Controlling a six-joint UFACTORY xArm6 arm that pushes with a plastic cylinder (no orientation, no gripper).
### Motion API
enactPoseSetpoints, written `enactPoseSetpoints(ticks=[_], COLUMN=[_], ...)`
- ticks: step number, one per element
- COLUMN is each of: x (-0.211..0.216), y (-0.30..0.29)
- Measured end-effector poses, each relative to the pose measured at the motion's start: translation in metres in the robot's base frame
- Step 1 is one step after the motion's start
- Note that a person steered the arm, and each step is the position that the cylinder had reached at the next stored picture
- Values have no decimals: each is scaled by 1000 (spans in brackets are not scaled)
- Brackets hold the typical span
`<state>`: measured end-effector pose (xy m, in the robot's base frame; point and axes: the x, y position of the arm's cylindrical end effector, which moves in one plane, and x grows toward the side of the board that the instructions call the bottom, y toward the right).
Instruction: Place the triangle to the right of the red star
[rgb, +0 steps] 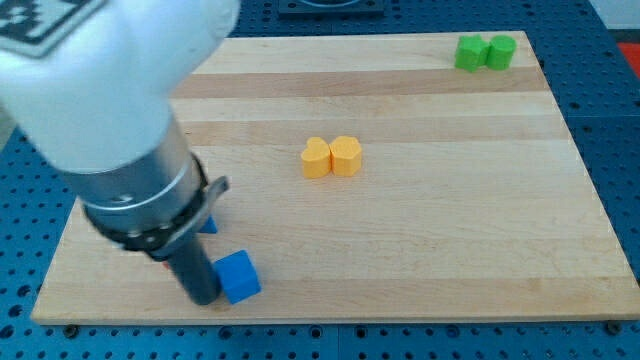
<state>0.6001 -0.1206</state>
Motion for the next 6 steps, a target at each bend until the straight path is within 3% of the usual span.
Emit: enactPoseSetpoints(ticks=[1,3,4,6], x=[0,0,-17,-95], y=[15,-20,-37,-40])
